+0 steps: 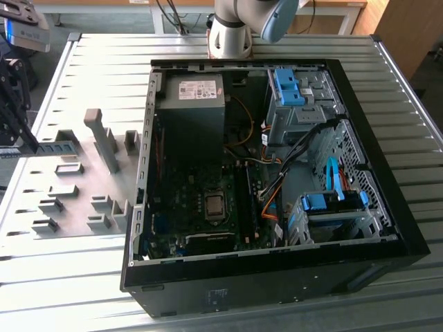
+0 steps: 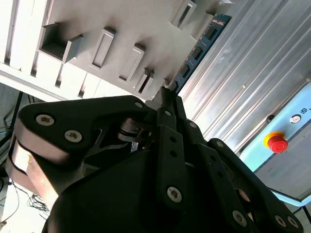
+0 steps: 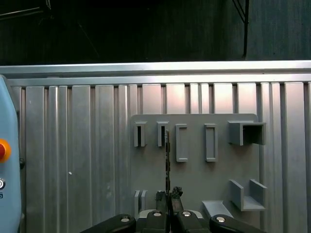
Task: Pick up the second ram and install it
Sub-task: 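Pick up the second ram and move it above second insertion slot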
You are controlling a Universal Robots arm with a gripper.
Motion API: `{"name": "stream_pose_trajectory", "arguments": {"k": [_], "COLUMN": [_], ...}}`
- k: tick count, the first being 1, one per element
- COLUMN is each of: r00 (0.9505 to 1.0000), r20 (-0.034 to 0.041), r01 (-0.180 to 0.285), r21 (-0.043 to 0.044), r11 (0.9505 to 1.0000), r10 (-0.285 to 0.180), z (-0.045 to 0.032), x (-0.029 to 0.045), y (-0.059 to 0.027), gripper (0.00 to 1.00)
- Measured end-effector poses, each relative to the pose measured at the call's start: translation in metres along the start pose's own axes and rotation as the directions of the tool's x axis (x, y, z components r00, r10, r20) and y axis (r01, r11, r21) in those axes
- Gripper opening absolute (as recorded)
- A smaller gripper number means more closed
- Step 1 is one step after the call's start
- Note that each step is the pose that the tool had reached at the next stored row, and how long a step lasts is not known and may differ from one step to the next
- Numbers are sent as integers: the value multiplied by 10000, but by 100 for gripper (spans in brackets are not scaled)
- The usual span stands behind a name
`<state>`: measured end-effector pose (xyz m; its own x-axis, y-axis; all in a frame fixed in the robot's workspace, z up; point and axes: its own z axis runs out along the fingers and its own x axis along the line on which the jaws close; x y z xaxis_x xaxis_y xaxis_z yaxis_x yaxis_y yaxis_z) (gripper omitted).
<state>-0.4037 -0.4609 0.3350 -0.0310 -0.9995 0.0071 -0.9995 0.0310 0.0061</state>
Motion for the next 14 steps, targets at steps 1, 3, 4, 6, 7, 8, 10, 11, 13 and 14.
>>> {"name": "stream_pose_trajectory", "arguments": {"k": [1, 3, 4, 6, 7, 8, 10, 11, 13, 14], "r00": [10000, 10000, 10000, 10000, 10000, 10000, 10000, 10000, 10000, 10000], "r20": [0, 0, 0, 0, 0, 0, 1, 0, 0, 0], "r01": [0, -1, 0, -1, 0, -1, 0, 0, 0, 0], "r21": [0, 0, -1, 0, 0, 0, 1, -1, 0, -1], "r11": [10000, 10000, 10000, 10000, 10000, 10000, 10000, 10000, 10000, 10000], "r10": [0, 1, 0, 1, 0, 1, 0, 0, 0, 0], "z": [-17, -45, -55, -75, -83, -92, -106, -115, -130, -140], "x": [0, 0, 0, 1, 1, 1, 1, 1, 1, 1], "y": [0, 0, 0, 1, 1, 1, 1, 1, 1, 1], "gripper": [14, 14, 14, 14, 14, 14, 14, 14, 14, 14]}}
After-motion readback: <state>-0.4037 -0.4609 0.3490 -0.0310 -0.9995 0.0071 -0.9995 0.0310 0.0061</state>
